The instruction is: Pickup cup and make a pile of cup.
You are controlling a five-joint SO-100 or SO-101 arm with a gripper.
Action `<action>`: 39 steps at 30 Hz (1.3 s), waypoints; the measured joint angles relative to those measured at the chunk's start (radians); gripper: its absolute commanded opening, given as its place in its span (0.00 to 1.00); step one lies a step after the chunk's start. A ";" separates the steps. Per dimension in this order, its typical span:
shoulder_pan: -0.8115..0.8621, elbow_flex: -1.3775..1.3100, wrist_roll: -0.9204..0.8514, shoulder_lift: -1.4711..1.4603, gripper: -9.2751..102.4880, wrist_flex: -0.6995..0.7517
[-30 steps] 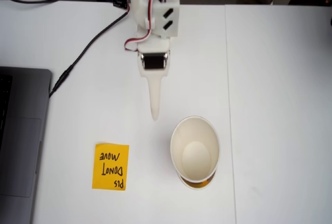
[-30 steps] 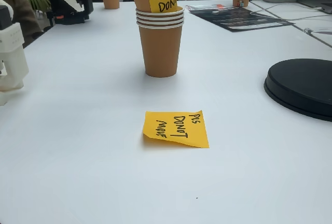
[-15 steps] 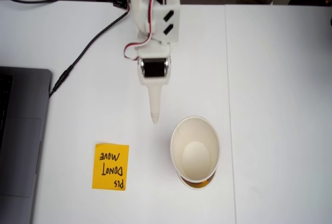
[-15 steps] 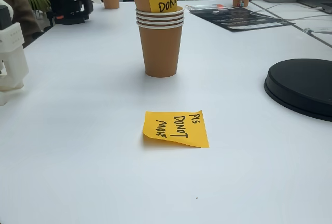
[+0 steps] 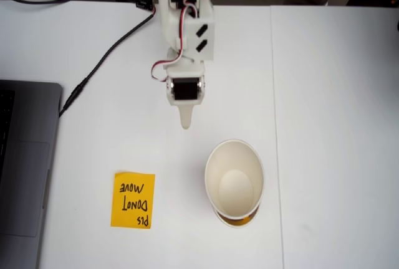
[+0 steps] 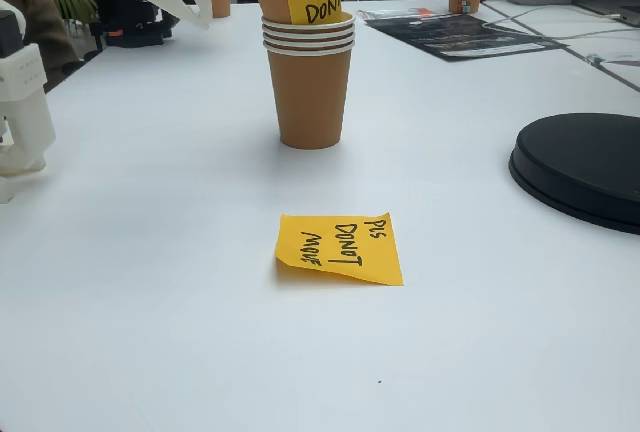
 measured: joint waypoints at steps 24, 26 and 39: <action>0.000 0.417 0.000 0.365 0.02 0.000; 0.000 0.443 0.000 0.394 0.02 0.000; 0.000 0.558 0.000 0.543 0.02 0.000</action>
